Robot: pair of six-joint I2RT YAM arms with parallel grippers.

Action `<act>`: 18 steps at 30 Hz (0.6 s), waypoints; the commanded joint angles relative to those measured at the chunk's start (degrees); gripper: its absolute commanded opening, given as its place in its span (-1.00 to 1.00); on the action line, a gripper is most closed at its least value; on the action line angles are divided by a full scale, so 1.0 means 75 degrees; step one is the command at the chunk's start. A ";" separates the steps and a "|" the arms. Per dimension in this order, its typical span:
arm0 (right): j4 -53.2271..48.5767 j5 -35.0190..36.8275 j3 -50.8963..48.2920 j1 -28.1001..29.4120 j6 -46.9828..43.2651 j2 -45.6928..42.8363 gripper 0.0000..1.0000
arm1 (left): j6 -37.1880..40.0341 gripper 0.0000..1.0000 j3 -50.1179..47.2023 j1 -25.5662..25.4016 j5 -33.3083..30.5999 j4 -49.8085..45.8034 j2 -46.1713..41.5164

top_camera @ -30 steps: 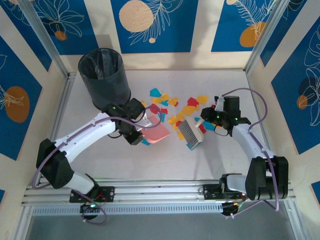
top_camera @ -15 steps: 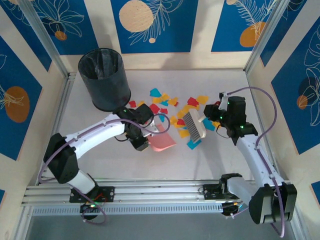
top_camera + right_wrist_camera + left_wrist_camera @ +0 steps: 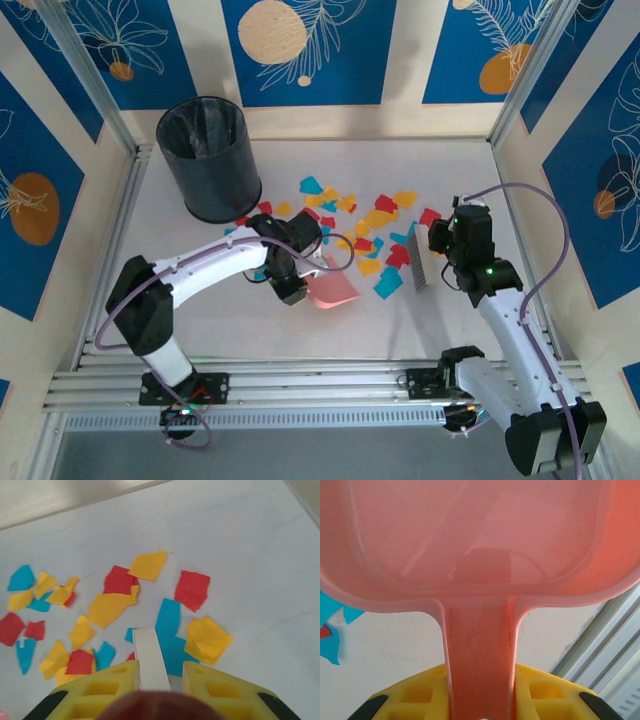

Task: Sweep away the paper scraps from the table

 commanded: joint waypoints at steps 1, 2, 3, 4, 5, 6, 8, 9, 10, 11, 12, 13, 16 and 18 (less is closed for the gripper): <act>-0.0048 0.0508 -0.0118 0.0048 -0.0144 -0.0106 -1.00 | 0.0228 -1.00 0.0309 -0.0124 0.0104 -0.0238 0.0257; -0.0031 0.0449 -0.0135 0.0044 -0.0161 -0.0066 -1.00 | 0.0262 -1.00 0.0366 -0.0136 0.0111 -0.0239 0.0340; -0.0051 0.0434 -0.0145 0.0051 -0.0124 -0.0021 -1.00 | 0.0268 -1.00 0.0413 -0.0147 0.0111 -0.0238 0.0428; -0.0062 0.0435 -0.0171 0.0051 -0.0104 0.0023 -1.00 | 0.0296 -1.00 0.0450 -0.0166 0.0121 -0.0256 0.0516; -0.0077 0.0455 -0.0182 0.0047 -0.0069 0.0062 -1.00 | 0.0321 -1.00 0.0490 -0.0171 0.0123 -0.0261 0.0584; -0.0056 0.0443 -0.0227 0.0051 -0.0067 0.0078 -1.00 | 0.0322 -1.00 0.0532 -0.0183 0.0105 -0.0256 0.0666; 0.0002 0.0371 -0.0298 0.0056 -0.0061 0.0118 -1.00 | 0.0355 -1.00 0.0613 -0.0206 0.0133 -0.0261 0.0811; 0.0038 0.0326 -0.0331 0.0053 -0.0063 0.0147 -1.00 | 0.0367 -1.00 0.0653 -0.0220 0.0156 -0.0250 0.0888; 0.0051 0.0297 -0.0367 0.0062 -0.0053 0.0161 -1.00 | 0.0378 -1.00 0.0677 -0.0228 0.0180 -0.0232 0.0942; 0.0056 0.0278 -0.0397 0.0062 -0.0028 0.0205 -1.00 | 0.0384 -1.00 0.0722 -0.0240 0.0204 -0.0216 0.1022; 0.0080 0.0251 -0.0419 0.0063 -0.0015 0.0240 -1.00 | 0.0403 -1.00 0.0764 -0.0250 0.0216 -0.0193 0.1087; 0.0080 0.0239 -0.0434 0.0063 0.0009 0.0269 -1.00 | 0.0403 -1.00 0.0805 -0.0263 0.0216 -0.0192 0.1145; 0.0189 0.0012 -0.0536 0.0064 0.0009 0.0363 -1.00 | 0.0425 -1.00 0.0933 -0.0322 0.0138 -0.0134 0.1307; 0.0293 -0.0217 -0.0570 0.0060 0.0026 0.0406 -1.00 | 0.0432 -1.00 0.1014 -0.0357 0.0032 -0.0092 0.1421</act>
